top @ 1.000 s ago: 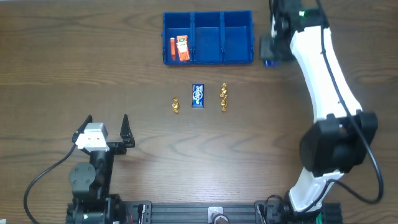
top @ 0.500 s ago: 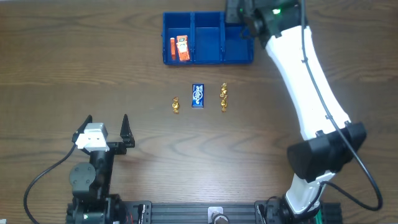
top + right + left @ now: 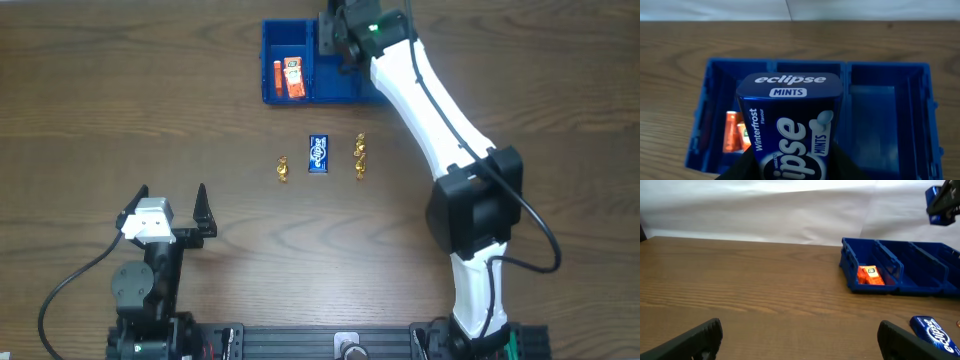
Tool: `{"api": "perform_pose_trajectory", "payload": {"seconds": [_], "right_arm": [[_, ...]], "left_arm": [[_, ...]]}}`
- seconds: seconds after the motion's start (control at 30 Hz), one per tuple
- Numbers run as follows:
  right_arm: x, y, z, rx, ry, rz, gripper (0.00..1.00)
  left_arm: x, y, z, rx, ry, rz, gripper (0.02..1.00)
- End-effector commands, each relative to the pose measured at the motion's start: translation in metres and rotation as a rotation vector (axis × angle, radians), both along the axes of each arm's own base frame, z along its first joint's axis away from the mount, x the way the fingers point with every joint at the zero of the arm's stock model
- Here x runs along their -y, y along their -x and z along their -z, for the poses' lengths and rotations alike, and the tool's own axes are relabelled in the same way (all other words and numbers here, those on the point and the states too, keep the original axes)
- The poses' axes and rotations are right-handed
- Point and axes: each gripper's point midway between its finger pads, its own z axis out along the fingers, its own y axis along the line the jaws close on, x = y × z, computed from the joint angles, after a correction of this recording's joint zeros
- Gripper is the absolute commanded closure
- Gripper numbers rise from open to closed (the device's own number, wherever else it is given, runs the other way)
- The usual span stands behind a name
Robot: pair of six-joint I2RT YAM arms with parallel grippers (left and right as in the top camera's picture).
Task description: Sort Candies Into Trays
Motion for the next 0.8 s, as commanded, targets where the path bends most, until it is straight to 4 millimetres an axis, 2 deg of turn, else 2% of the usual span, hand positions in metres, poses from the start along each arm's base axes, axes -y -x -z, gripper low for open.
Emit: {"api": "perform_pose_trajectory", "payload": {"seconds": [0.03,0.33,0.8], "right_arm": [[0.003,-0.006,0.005,0.007,0.018,0.036,0.79],[0.003,-0.008,0.035,-0.039,0.047,0.036,0.763],[-0.001,-0.007,0.034,-0.033,0.06,0.031,0.75]], "left_arm": [[0.002,0.001,0.016,-0.05,-0.009,0.012,0.02],[0.002,0.001,0.016,-0.05,-0.009,0.012,0.023],[0.002,0.001,0.016,-0.05,-0.009,0.012,0.02]]}}
